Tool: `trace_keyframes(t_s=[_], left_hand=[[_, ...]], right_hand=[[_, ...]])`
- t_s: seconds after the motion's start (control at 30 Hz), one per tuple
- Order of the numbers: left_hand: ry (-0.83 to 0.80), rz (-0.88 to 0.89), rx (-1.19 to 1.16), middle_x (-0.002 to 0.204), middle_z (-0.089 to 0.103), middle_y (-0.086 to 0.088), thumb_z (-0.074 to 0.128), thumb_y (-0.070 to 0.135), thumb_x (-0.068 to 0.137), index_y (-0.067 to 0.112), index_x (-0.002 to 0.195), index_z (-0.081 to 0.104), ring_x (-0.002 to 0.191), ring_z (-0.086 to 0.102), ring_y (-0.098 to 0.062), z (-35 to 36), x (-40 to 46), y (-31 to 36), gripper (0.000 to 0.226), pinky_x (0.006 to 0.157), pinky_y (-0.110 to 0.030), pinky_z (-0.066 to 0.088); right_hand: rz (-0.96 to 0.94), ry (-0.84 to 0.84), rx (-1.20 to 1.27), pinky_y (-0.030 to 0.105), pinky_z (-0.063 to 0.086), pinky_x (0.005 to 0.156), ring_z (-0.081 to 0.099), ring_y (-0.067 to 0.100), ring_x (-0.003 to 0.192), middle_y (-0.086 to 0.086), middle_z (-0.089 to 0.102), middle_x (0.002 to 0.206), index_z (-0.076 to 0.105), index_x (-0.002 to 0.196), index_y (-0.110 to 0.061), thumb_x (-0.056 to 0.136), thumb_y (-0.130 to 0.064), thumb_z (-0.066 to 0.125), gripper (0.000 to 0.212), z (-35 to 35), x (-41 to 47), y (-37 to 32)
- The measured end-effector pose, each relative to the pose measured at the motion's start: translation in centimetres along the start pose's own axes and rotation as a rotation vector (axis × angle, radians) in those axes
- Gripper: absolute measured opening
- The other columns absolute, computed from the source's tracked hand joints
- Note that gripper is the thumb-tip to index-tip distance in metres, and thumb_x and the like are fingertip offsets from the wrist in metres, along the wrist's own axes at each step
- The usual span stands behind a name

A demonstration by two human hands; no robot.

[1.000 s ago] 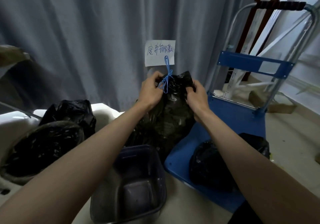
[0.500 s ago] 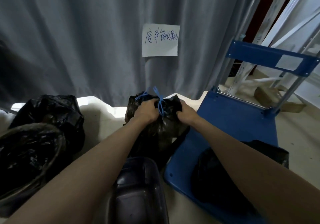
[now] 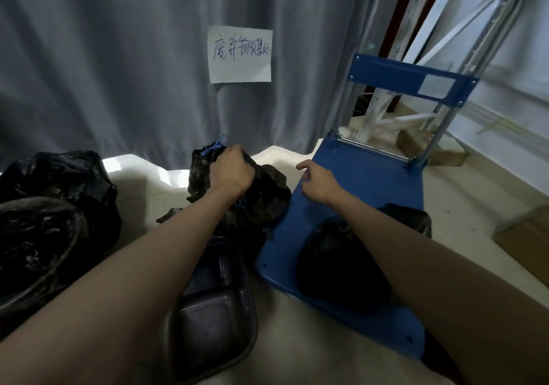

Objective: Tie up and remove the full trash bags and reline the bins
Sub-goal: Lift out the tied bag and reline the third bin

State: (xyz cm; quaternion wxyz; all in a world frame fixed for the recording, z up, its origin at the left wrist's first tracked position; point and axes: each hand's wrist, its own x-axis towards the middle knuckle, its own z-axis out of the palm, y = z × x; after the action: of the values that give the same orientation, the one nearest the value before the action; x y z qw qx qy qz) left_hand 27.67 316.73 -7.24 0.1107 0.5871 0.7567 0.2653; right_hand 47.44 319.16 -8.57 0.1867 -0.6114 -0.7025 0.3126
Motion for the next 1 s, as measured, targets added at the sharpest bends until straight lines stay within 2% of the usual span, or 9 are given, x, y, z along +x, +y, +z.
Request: trace_keyframes(t_s=[0.17,0.3,0.4,0.57,0.67,0.77,0.83,0.9,1.0], left_hand=[[-0.05,0.192,0.108,0.12,0.065,-0.011,0.053,0.016,0.086,0.015,0.113,0.067,0.111,0.06,-0.033,2.8,-3.3,5.1,0.03,0.093,-0.037,0.044],[-0.321,0.275,0.227,0.116,0.068,-0.009,0.054,0.023,0.089,0.018,0.108,0.068,0.108,0.062,-0.031,6.9,-7.0,7.4,0.024,0.093,-0.034,0.045],[-0.606,0.253,0.227,0.119,0.064,-0.012,0.064,0.029,0.085,0.016,0.114,0.065,0.109,0.061,-0.033,11.1,-9.5,7.1,0.032,0.091,-0.038,0.051],[-0.871,0.291,0.353,0.135,0.051,-0.01,0.077,0.029,0.077,0.018,0.144,0.038,0.122,0.052,-0.031,17.1,-13.2,4.8,0.079,0.098,-0.042,0.046],[-0.746,0.38,0.582,0.127,0.057,-0.01,0.067,0.022,0.085,0.014,0.129,0.054,0.124,0.048,-0.029,18.6,-14.9,3.9,0.046,0.104,-0.04,0.036],[-0.65,0.365,0.555,0.12,0.062,-0.014,0.056,0.015,0.09,0.009,0.113,0.064,0.116,0.054,-0.03,18.3,-14.7,3.5,0.024,0.099,-0.036,0.039],[-0.596,0.352,0.398,0.107,0.067,-0.015,0.059,0.016,0.087,0.008,0.1,0.07,0.105,0.061,-0.031,16.7,-13.5,3.7,0.019,0.088,-0.036,0.047],[-0.559,0.336,0.175,0.095,0.068,-0.015,0.065,0.016,0.081,0.006,0.085,0.071,0.093,0.066,-0.03,14.3,-11.7,4.2,0.012,0.08,-0.037,0.054],[-0.515,0.379,-0.052,0.098,0.064,-0.009,0.073,0.012,0.078,0.007,0.086,0.07,0.094,0.062,-0.024,9.2,-9.8,4.5,0.01,0.086,-0.033,0.05]], right_hand=[[0.107,-0.021,-0.06,0.03,0.047,0.074,0.059,0.028,0.093,0.014,0.06,0.116,0.061,0.116,-0.016,0.091,-0.008,0.051,0.029,-2.9,-3.3,4.6],[0.184,-0.103,-0.21,0.044,0.056,0.08,0.061,0.033,0.095,0.015,0.06,0.116,0.06,0.103,-0.016,0.09,-0.017,0.057,0.013,-3.0,-6.2,9.6],[0.247,-0.235,-0.391,0.046,0.051,0.095,0.056,0.037,0.113,0.016,0.049,0.134,0.054,0.128,-0.015,0.087,-0.026,0.067,0.045,-1.7,-8.2,13.2],[0.386,-0.502,-0.598,0.051,0.03,0.112,0.028,0.043,0.14,0.02,0.014,0.155,0.003,0.156,-0.026,0.074,-0.04,0.083,0.115,1.5,-11.2,16.8],[0.298,-0.379,-0.727,0.043,0.033,0.109,0.047,0.035,0.128,0.017,0.043,0.141,0.027,0.148,-0.012,0.091,-0.026,0.065,0.07,2.8,-12.6,17.9],[0.242,-0.24,-0.67,0.038,0.04,0.1,0.058,0.03,0.112,0.011,0.061,0.117,0.055,0.116,-0.01,0.097,-0.02,0.05,0.023,2.2,-12.8,17.4],[0.237,-0.13,-0.574,0.038,0.043,0.094,0.059,0.031,0.109,0.01,0.061,0.106,0.061,0.103,-0.009,0.095,-0.025,0.053,0.019,1.0,-12.3,15.5],[0.253,-0.005,-0.45,0.045,0.04,0.1,0.051,0.035,0.116,0.011,0.052,0.119,0.062,0.105,-0.008,0.093,-0.036,0.053,0.032,-0.5,-11.4,12.5],[0.236,0.093,-0.219,0.048,0.043,0.098,0.053,0.037,0.11,0.013,0.054,0.115,0.058,0.085,-0.011,0.083,-0.051,0.046,0.041,-3.4,-10.7,7.0]])
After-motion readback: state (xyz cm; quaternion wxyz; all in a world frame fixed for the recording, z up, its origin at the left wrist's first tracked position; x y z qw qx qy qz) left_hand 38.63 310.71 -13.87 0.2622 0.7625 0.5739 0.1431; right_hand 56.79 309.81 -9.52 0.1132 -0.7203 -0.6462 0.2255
